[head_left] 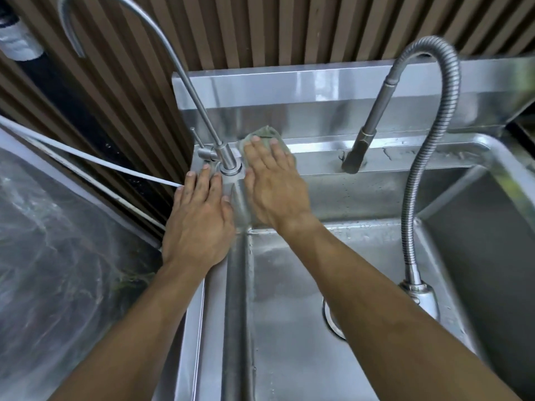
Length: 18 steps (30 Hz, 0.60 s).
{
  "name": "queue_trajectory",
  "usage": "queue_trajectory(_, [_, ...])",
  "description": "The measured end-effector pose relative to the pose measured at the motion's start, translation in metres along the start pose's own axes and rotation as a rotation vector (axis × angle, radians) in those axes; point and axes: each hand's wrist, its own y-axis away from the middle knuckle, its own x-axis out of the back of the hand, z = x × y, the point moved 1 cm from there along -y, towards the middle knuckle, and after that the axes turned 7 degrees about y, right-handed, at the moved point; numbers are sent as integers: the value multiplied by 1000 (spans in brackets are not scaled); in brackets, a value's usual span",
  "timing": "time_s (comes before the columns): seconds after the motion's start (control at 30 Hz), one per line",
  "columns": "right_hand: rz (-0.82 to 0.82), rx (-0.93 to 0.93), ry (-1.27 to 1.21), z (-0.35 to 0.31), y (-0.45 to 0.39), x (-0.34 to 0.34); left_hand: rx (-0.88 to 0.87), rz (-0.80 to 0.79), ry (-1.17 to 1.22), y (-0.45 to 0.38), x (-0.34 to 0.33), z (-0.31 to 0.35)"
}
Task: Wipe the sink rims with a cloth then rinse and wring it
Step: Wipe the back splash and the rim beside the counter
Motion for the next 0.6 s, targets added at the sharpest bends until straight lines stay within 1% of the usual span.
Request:
queue_trajectory(0.07, [41, -168, 86, 30, 4, -2, 0, 4, 8, 0, 1, 0])
queue_trajectory(0.13, [27, -360, 175, 45, 7, 1, -1, 0, 13, 0, 0, 0])
queue_trajectory(0.2, [-18, -496, 151, 36, 2, 5, -3, 1, 15, 0, 0, -1])
queue_trajectory(0.27, [-21, -606, 105, 23, -10, 12, -6, 12, 20, 0, 1, -2])
queue_trajectory(0.37, [-9, -715, 67, 17, -19, 12, -12, 14, 20, 1, -1, -2])
queue_trajectory(0.4, [7, -715, 96, 16, -18, 8, -13, 18, 15, 0, -2, -2])
queue_trajectory(0.43, [20, -677, 124, 11, -13, 6, -12, 19, 10, -1, -3, -2])
queue_trajectory(0.47, [33, -581, 137, 3, -8, 3, -9, 17, 5, -1, -3, -2])
queue_trajectory(0.53, [43, -250, 66, -20, 5, -5, -7, 18, -6, 0, -2, -2])
queue_trajectory(0.57, [16, -103, -5, -27, 8, -5, -11, 19, -9, 1, -3, -2])
queue_trajectory(0.6, [-20, -12, -47, -26, 5, -4, -18, 18, -8, 1, -2, -2])
